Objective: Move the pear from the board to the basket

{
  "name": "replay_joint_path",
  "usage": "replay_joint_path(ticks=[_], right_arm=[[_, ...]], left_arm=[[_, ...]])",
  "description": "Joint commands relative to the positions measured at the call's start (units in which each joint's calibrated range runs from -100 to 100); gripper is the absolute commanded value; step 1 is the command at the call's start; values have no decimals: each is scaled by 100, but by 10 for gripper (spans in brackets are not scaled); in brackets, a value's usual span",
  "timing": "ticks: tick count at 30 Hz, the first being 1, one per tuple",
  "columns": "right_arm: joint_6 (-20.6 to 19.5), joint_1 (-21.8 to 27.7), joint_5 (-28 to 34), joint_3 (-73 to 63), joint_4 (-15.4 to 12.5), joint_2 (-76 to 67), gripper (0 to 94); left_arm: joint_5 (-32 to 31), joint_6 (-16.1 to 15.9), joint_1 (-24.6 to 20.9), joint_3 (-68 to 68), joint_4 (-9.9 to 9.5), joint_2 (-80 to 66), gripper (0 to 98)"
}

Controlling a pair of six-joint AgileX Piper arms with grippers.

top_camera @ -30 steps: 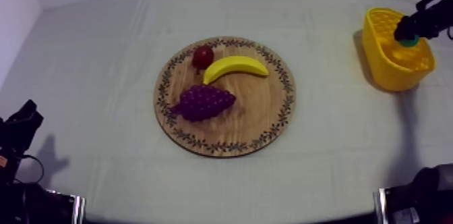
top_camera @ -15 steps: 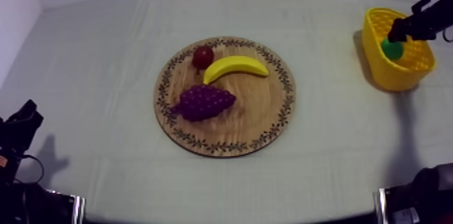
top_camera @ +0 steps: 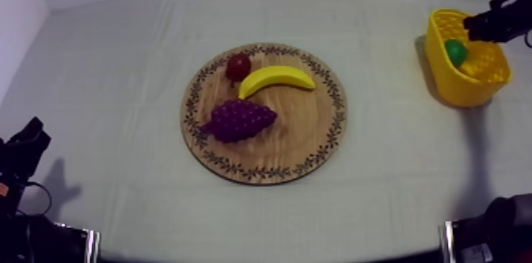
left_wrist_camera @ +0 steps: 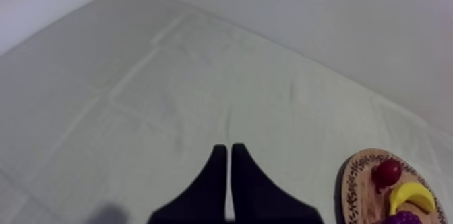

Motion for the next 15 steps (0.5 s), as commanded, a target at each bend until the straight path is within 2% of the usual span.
replay_joint_path(ticks=[1, 4, 7, 15], right_arm=[[-307, -47, -92, 100, 73, -325, 44], [-720, -173, -247, 307, 259, -809, 26], [-918, -276, -308, 560, 326, -1386, 16], [-537, -244, -775, 2136, 25, -3472, 4]], left_arm=[[2, 0, 0, 3, 1, 2, 1], [2, 0, 0, 3, 1, 2, 1], [2, 0, 0, 3, 1, 2, 1], [2, 0, 0, 3, 1, 2, 1]])
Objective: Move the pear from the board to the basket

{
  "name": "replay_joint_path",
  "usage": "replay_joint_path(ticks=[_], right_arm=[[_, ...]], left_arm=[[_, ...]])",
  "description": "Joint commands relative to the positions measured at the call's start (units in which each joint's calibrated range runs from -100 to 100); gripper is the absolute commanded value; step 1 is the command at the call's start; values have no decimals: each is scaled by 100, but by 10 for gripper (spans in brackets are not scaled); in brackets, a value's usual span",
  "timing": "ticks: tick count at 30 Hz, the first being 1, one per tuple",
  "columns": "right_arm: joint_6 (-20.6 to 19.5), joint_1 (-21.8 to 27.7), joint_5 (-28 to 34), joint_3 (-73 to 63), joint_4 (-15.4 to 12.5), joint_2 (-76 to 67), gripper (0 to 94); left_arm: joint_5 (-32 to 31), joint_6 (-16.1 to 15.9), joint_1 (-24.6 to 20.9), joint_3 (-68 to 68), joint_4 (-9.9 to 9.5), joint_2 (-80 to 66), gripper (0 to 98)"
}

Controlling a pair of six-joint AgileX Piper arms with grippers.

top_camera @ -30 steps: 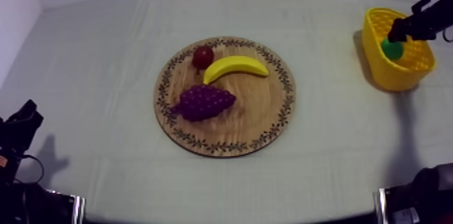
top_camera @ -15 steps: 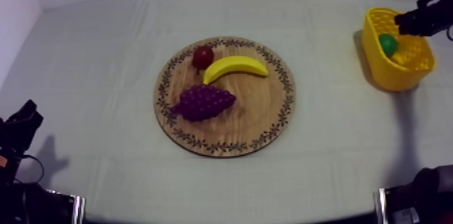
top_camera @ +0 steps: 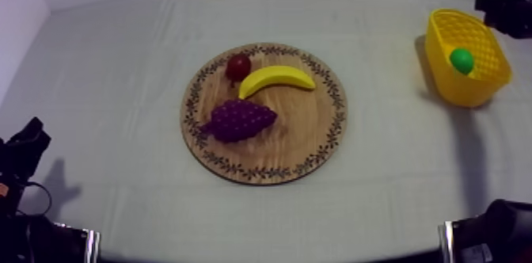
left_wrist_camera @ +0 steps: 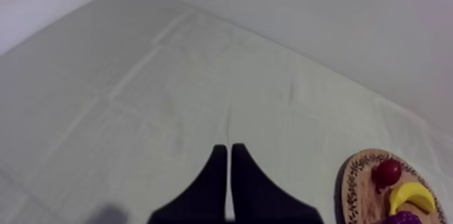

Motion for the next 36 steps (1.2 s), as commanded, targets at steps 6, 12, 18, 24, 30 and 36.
replay_joint_path(ticks=[6, 12, 18, 24, 30, 36], right_arm=[[289, -130, -234, 1961, 157, -2582, 3], [-72, -439, 158, 2931, 653, -4082, 3], [51, -477, 561, 3787, 579, -5346, 4], [59, -471, 1091, 4278, 453, -6258, 9], [-163, -585, 1451, 4455, 489, -6889, 11], [-333, -723, 1504, 4565, 529, -7045, 81]], left_arm=[[2, 0, 0, 3, 1, 2, 1], [2, 0, 0, 3, 1, 2, 1], [2, 0, 0, 3, 1, 2, 1], [2, -1, 0, 3, 1, 2, 1], [2, -1, 0, 3, 1, 2, 1], [2, -2, 0, 3, 1, 2, 1]])
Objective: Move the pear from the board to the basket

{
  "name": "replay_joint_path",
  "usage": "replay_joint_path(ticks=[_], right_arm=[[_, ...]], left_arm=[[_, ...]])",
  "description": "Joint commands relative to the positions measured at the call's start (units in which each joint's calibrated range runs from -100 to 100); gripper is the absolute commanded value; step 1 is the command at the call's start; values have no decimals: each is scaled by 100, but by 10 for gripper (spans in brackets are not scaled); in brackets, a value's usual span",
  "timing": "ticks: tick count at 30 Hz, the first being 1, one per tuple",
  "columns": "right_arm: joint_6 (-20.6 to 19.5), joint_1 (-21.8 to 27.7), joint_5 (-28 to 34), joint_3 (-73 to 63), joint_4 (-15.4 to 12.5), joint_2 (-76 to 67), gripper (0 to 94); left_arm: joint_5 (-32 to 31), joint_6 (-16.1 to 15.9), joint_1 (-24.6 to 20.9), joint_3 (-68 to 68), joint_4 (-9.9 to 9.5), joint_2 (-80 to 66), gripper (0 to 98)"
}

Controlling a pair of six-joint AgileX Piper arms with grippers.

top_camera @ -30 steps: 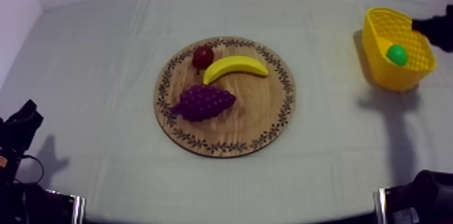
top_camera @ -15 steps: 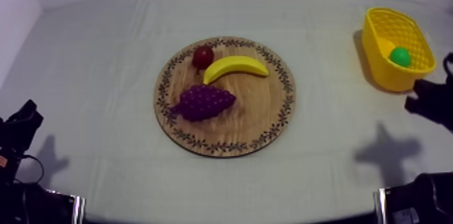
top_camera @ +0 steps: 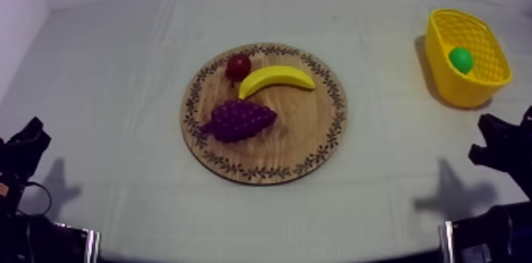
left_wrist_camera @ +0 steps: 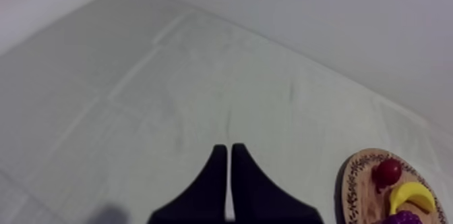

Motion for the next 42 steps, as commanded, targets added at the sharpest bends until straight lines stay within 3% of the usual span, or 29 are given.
replay_joint_path(ticks=[1, 7, 13, 18, 29, 42], right_arm=[[-124, -11, -102, 78, 36, -1, 97], [-386, -12, -326, 227, 105, -14, 189], [-424, -11, -480, 288, 89, -16, 87], [-202, -11, -783, 385, 82, -16, 19], [482, -11, -1048, 460, 69, -16, 5], [553, -11, -1055, 462, 69, -16, 5]], left_arm=[[2, 0, 0, 3, 1, 2, 1], [2, 0, 0, 3, 1, 2, 1], [2, -2, 0, 3, 1, 2, 1], [2, -2, 0, 3, 1, 2, 1], [2, -2, 0, 3, 1, 2, 1], [2, -2, 0, 3, 1, 2, 1]])
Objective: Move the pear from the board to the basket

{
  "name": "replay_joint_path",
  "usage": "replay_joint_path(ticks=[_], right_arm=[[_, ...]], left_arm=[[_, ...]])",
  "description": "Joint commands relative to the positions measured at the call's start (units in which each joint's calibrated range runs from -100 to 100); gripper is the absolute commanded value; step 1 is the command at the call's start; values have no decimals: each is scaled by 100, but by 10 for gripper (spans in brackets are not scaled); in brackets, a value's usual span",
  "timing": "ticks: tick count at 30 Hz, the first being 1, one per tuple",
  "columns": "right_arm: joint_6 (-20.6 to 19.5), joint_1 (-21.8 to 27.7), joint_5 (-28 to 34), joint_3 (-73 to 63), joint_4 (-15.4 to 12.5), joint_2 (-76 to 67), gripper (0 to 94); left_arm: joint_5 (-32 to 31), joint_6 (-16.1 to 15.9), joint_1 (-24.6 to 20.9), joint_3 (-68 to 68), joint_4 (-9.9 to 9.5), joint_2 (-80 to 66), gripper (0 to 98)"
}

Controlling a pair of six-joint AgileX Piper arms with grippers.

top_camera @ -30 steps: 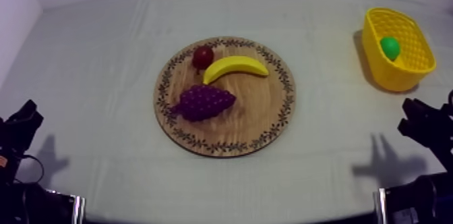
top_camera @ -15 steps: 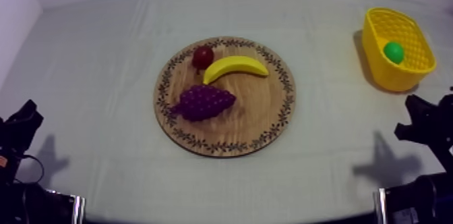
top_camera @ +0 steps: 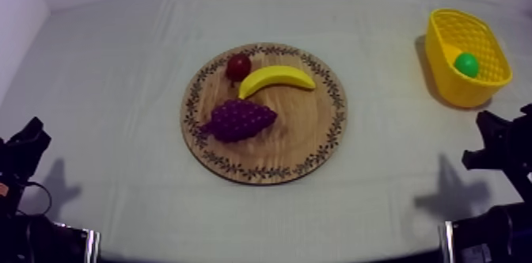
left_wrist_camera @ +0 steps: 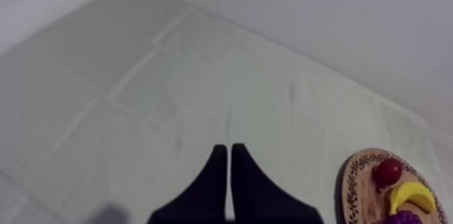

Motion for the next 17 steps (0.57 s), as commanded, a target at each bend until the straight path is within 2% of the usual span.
replay_joint_path(ticks=[1, 17], right_arm=[[-1, 0, 11, 0, -1, -3, 5], [0, 0, 10, 0, -1, -3, 5]], left_arm=[[2, 1, 0, 3, 1, 2, 1], [2, 1, 0, 3, 1, 2, 1]])
